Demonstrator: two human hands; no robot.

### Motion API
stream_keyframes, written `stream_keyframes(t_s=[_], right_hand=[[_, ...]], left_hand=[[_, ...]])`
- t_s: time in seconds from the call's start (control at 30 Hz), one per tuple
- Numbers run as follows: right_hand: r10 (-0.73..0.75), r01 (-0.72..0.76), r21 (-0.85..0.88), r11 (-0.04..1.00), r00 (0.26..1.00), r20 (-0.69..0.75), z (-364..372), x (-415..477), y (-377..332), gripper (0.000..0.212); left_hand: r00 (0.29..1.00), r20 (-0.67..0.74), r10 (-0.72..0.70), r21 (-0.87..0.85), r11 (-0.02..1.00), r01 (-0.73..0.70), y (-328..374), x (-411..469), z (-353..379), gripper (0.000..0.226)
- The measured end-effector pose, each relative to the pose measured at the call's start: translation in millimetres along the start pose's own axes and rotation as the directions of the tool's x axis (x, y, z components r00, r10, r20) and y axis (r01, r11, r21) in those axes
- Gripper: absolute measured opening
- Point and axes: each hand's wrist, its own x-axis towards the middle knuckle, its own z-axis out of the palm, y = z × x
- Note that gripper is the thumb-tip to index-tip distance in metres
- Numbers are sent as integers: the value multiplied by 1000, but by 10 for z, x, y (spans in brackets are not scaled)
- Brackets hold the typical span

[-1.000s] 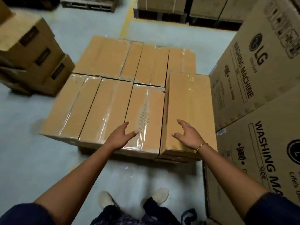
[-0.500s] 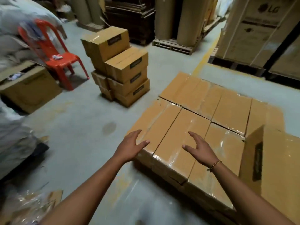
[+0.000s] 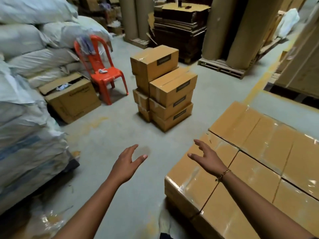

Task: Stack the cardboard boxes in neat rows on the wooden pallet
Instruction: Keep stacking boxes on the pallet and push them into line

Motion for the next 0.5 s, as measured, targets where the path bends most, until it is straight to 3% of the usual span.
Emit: stream_keyframes(t_s=[0.5], right_hand=[[21,-27,105,994,998,57,-15,2560,-808,71]], left_hand=[[999,-26,-38,-76,996,36,16,2604,-896,67]])
